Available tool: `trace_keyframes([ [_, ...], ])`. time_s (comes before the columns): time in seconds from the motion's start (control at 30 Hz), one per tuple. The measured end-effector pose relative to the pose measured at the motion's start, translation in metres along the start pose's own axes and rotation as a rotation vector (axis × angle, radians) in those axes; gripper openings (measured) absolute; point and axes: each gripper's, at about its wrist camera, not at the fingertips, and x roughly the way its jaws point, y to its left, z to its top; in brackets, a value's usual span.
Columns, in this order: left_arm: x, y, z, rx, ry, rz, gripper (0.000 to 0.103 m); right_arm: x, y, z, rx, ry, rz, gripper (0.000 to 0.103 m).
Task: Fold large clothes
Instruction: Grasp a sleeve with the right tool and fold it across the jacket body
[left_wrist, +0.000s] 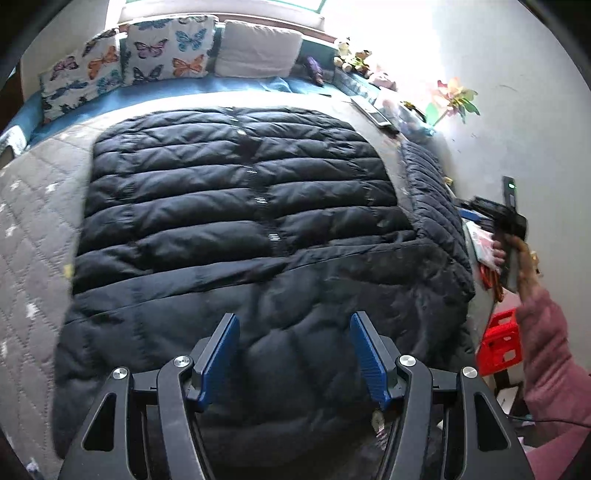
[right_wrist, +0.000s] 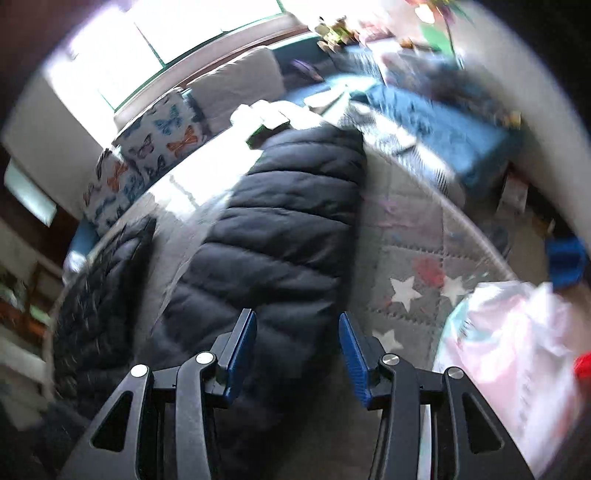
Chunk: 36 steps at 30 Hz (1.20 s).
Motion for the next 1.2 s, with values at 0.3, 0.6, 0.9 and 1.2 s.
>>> trace_keyframes([
  [0.3, 0.043, -0.04, 0.015, 0.073, 0.075, -0.051, 0.065, 0.023, -0.014, 0.019, 0.103, -0.016, 0.178, 0.051],
  [0.6, 0.054, -0.055, 0.018, 0.117, 0.081, -0.048, 0.065, -0.008, -0.001, 0.024, 0.107, -0.116, 0.321, 0.011],
  [0.9, -0.02, -0.005, 0.005, 0.021, -0.073, -0.03, 0.065, -0.117, 0.113, 0.013, -0.165, -0.279, 0.399, 0.01],
  [1.2, -0.118, 0.089, -0.053, -0.143, -0.254, 0.02, 0.067, -0.188, 0.291, -0.11, -0.715, -0.265, 0.474, 0.01],
])
